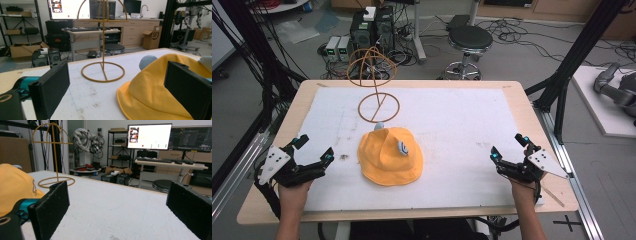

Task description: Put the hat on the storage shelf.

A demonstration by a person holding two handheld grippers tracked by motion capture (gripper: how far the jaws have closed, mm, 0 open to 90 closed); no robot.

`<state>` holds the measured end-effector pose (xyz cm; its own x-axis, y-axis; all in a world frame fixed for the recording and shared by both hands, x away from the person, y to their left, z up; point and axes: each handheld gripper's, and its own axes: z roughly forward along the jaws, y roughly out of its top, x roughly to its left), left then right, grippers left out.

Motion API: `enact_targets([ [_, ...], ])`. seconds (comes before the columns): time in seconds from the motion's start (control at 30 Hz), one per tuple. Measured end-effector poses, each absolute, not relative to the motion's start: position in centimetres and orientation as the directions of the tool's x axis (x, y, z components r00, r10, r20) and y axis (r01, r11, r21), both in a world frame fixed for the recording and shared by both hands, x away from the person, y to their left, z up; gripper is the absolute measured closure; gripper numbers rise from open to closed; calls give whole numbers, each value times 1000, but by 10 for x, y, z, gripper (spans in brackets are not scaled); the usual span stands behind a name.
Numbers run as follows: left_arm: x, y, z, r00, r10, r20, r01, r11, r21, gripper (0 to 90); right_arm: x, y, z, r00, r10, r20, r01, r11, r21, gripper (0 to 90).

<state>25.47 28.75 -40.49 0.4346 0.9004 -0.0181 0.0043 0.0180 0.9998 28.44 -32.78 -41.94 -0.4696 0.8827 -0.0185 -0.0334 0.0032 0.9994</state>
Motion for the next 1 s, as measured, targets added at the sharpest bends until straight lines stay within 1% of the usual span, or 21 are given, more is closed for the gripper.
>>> enact_targets([
  [0.53,256,284,-402,454,890,-34,12,32,999,68,285,-327,-420,-475,880,-16,-28,3,1000,44],
  [0.77,259,266,-394,500,866,-21,12,17,1000,68,286,-326,-420,-478,878,-21,-29,8,1000,44],
  [1.0,266,244,-393,549,836,-5,35,-17,999,69,287,-326,-420,-477,878,-22,-26,11,1000,44],
])
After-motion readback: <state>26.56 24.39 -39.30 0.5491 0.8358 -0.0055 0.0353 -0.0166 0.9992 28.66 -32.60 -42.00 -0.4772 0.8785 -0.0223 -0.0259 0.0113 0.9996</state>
